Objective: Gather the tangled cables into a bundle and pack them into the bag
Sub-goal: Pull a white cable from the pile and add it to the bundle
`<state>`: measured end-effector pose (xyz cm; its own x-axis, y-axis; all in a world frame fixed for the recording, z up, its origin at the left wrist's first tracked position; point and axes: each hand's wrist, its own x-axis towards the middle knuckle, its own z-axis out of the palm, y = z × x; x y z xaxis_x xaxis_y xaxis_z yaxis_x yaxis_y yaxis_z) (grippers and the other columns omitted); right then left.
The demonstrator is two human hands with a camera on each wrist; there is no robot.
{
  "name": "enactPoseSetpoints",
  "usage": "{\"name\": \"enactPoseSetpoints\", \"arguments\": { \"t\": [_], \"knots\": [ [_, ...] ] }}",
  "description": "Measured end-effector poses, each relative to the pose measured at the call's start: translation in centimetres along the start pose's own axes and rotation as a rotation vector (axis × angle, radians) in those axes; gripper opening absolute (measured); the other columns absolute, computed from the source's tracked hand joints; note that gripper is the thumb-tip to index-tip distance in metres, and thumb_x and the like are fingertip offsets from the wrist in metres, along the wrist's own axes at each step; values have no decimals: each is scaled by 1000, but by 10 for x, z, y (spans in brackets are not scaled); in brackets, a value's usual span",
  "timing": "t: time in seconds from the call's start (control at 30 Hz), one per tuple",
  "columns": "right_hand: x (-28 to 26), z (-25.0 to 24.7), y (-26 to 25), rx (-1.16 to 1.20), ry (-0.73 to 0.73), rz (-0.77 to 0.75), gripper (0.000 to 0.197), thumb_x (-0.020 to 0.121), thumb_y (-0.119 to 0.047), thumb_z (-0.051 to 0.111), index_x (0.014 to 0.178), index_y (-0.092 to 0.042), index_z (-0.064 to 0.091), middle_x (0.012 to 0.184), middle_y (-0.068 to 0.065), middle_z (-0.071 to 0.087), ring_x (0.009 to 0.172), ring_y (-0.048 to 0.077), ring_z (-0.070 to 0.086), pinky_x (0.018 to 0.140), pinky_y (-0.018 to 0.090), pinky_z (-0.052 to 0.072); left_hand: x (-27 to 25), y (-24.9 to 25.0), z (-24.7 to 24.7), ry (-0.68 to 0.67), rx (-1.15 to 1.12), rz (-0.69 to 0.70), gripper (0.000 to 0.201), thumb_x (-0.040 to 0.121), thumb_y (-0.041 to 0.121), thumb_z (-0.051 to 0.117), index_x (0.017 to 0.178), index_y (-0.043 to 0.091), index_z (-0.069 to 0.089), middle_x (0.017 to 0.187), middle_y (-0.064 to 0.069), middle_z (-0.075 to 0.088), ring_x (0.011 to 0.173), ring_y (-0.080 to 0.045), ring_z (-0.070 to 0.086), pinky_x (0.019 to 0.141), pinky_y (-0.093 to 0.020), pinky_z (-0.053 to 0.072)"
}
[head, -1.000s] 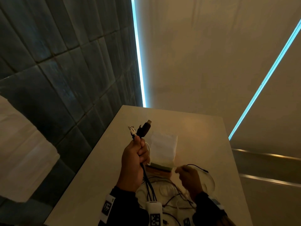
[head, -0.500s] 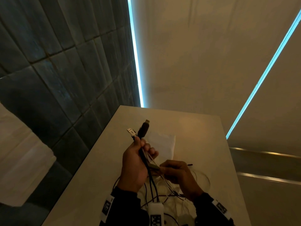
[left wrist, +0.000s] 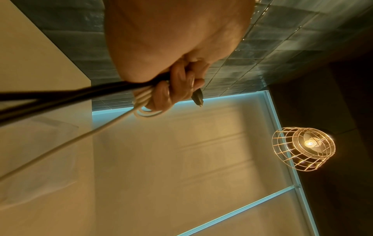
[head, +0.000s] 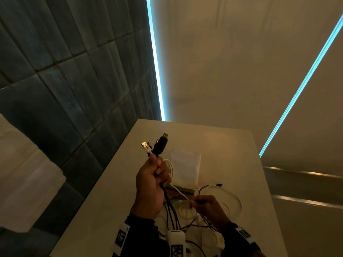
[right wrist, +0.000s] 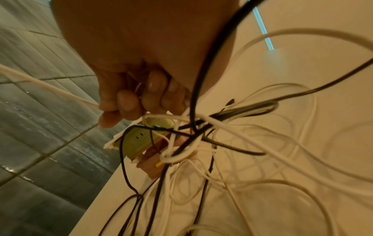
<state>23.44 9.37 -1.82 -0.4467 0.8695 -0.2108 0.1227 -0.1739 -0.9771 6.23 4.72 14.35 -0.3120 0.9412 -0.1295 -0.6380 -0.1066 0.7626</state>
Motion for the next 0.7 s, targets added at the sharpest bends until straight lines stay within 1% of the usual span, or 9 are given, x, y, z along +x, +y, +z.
{"name": "enactPoseSetpoints", "arguments": {
  "t": [0.13,0.23,0.33,0.43,0.47,0.5,0.57,0.63,0.7],
  "knots": [
    [10,-4,17,-24,53,-14,27,90,2,57,66,-3,70,46,-9,43,44,4,34,47,17,28,-1,3,0,-2,2,4,37,101,31,34,69,13,43,54,6,29,41,-5,22,40,-20,23],
    [13,-5,29,-56,77,21,30,92,1,55,66,-5,69,45,-9,40,41,4,32,46,18,28,-3,7,0,9,4,16,38,102,31,33,69,13,42,54,6,29,40,-5,22,40,-20,23],
    [13,-4,38,-117,94,43,32,93,-2,54,64,-7,67,43,-9,38,40,5,32,49,24,27,-6,8,3,35,10,19,39,102,30,32,69,13,42,52,7,30,39,-4,22,39,-19,24],
    [14,-1,28,-235,231,60,33,88,-11,62,55,-13,63,44,-6,41,43,6,36,51,27,30,-7,7,4,68,74,13,38,103,28,32,70,12,41,51,7,31,38,-5,23,38,-19,24],
    [14,-1,19,-237,294,56,33,86,-14,65,54,-11,61,46,-2,42,45,7,37,51,28,31,-6,7,5,75,102,11,37,103,29,32,70,13,41,52,6,31,39,-6,23,38,-20,23],
    [15,-3,7,-172,346,47,29,84,-14,67,56,-7,62,47,1,45,46,10,37,51,30,32,-5,7,5,86,124,6,37,103,29,33,71,13,41,53,5,31,39,-6,24,39,-20,23],
    [12,-4,-24,73,390,-3,19,85,-8,66,68,0,68,51,9,50,43,13,37,44,26,31,-4,6,5,122,151,-11,36,103,29,34,71,13,42,56,3,33,41,-8,27,41,-21,23],
    [4,-2,-58,259,359,-113,14,88,-6,63,79,3,70,56,13,53,42,14,35,41,23,28,-3,3,6,164,188,-20,36,103,30,35,72,13,43,59,1,39,44,-11,34,43,-23,26],
    [-4,1,-83,322,307,-248,14,89,-8,61,84,2,70,61,15,54,44,15,33,42,23,28,-4,-2,10,202,217,-34,35,103,30,37,74,13,45,61,-2,49,49,-14,42,47,-25,31]
  ]
}}
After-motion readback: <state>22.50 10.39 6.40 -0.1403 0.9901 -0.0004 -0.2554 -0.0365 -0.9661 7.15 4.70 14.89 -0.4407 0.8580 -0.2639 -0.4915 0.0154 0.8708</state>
